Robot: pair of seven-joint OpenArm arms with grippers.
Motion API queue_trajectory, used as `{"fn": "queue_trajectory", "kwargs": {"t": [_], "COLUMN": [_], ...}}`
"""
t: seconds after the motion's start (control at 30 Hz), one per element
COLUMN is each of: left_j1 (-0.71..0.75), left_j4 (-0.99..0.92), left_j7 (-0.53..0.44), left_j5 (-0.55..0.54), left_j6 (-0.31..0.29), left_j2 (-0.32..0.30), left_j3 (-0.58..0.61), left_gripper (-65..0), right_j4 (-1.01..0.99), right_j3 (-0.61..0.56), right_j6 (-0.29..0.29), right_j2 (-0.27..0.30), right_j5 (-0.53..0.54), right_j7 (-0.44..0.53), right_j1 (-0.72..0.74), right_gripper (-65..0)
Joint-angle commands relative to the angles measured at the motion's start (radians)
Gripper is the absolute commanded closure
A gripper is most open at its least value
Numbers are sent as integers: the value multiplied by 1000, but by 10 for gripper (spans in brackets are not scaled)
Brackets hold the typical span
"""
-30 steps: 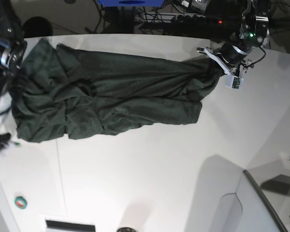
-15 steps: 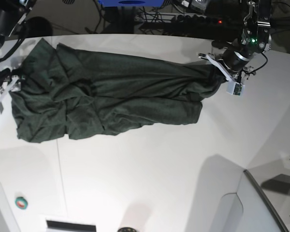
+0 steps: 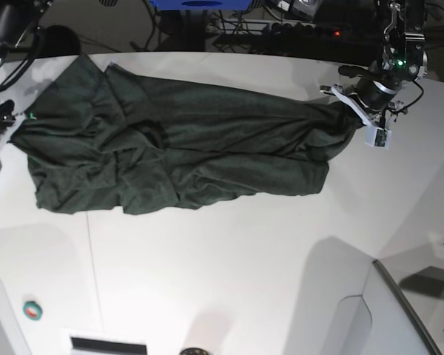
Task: Layout the t-shirt on the table in an organized manner, then fold the t-shirt properly
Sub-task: 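Release and regrasp the shirt with the right gripper, pulling it outward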
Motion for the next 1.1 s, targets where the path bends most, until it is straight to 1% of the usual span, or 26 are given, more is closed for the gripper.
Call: {"fn": "queue_trajectory", "kwargs": {"t": [0.0,0.1,0.23,0.33,0.4,0.5,0.57,0.63,0.67,0.7,0.8,0.83,0.87,0.9,0.93,1.0,1.07], "left_j1": [-4,-4,-4,-2,-2,-2,-2,-2,-2,-2,3,7,10,10,12,12,12], "left_j4": [18,18,18,16,13,16,18,15,13,12,15,16,18,18,18,15,15], "left_j7": [-22,-22,-22,-22,-22,-22,-22,-22,-22,-22,-22,-22,-22,-22,-22,-22,-22], "left_j5": [-8,-8,-8,-8,-8,-8,-8,-8,-8,-8,-8,-8,-8,-8,-8,-8,-8], "left_j6": [2,2,2,2,2,2,2,2,2,2,2,2,2,2,2,2,2], "left_j2": [-13,-41,-52,-53,-60,-60,-60,-60,-60,-60,-58,-58,-55,-53,-52,-52,-50], "left_j3": [-8,-8,-8,-8,-8,-8,-8,-8,-8,-8,-8,-8,-8,-8,-8,-3,1], "left_gripper": [0,0,0,0,0,0,0,0,0,0,0,0,0,0,0,0,0], "right_j4": [27,28,16,10,-4,-27,-25,-25,-25,-25,-19,-15,-1,24,56,150,248], "right_j3": [7,20,115,181,204,234,275,293,297,297,298,297,295,295,295,290,243], "right_j6": [-5,-5,-5,-5,-5,-5,-5,-70,-95,-106,-101,-90,-67,-27,-5,-5,-5], "right_j2": [12,24,29,30,30,30,30,30,30,30,29,26,24,15,-5,-37,-66], "right_j5": [8,6,3,-65,-100,-108,-108,-108,-108,-108,-106,-104,-103,-101,-88,-60,-52], "right_j7": [12,12,12,17,19,16,12,17,19,19,14,14,14,14,12,12,11], "right_j1": [9,-6,-5,12,23,27,34,30,26,26,23,17,11,9,11,7,11], "right_gripper": [0,0,0,-2,-2,-2,-2,-3,-3,-3,-2,-2,-2,-2,-2,-2,-2]}}
